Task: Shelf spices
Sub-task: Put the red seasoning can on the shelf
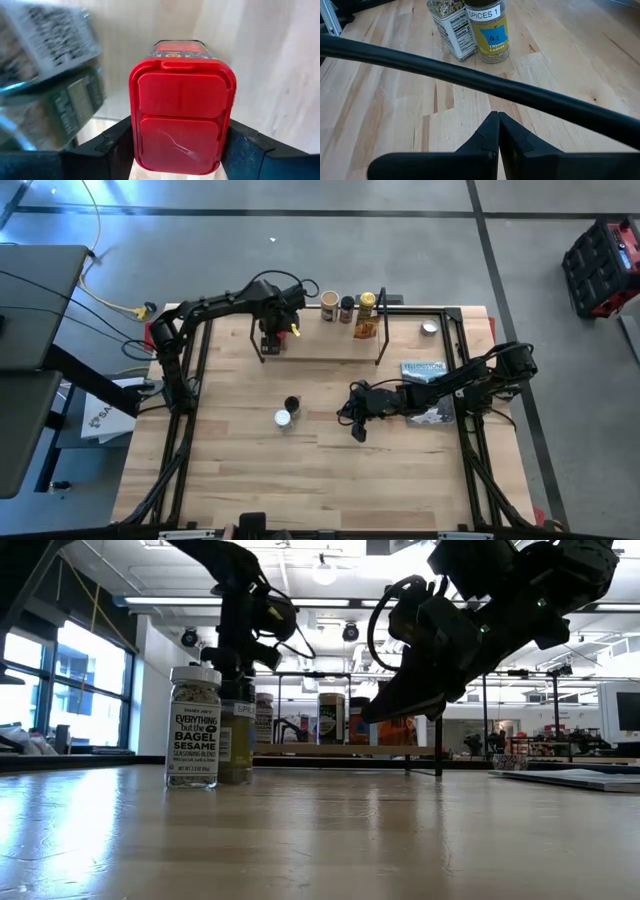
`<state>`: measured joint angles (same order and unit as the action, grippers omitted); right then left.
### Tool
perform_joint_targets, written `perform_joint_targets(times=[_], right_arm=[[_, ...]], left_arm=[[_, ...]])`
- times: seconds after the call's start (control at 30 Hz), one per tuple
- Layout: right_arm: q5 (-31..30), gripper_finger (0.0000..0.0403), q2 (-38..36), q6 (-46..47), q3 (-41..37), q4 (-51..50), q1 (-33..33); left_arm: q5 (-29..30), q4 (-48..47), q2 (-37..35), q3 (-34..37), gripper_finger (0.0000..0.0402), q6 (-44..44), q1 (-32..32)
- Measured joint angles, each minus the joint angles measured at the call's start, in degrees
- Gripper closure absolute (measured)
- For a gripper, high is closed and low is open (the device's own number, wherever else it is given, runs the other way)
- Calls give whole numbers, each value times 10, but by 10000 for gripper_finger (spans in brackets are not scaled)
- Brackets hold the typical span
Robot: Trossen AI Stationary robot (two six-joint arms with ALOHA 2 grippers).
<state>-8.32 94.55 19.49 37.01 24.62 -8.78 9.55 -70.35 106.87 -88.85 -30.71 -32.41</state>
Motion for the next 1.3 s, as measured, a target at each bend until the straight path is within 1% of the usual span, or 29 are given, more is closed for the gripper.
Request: perform_joint_targets(times=[0.27, 0.6, 0.73, 0.8, 0.9, 1.07, 1.3], right_arm=[[0, 403, 0, 0, 0, 0, 0], [0, 403, 0, 0, 0, 0, 0], [0, 403, 0, 0, 0, 0, 0], [0, 403, 0, 0, 0, 0, 0], [0, 403, 0, 0, 0, 0, 0], [0, 403, 0, 0, 0, 0, 0], [0, 403, 0, -2, 0, 0, 0]], left_arm=[[34, 2, -3, 0, 163, 0, -19], [34, 12, -3, 0, 163, 10, -19], [34, 31, -3, 0, 163, -3, -18], [42, 29, -3, 0, 163, -2, -16], [37, 27, -3, 0, 161, 0, -16], [25, 11, -3, 0, 139, 10, -16], [28, -9, -3, -11, 98, 25, -16]])
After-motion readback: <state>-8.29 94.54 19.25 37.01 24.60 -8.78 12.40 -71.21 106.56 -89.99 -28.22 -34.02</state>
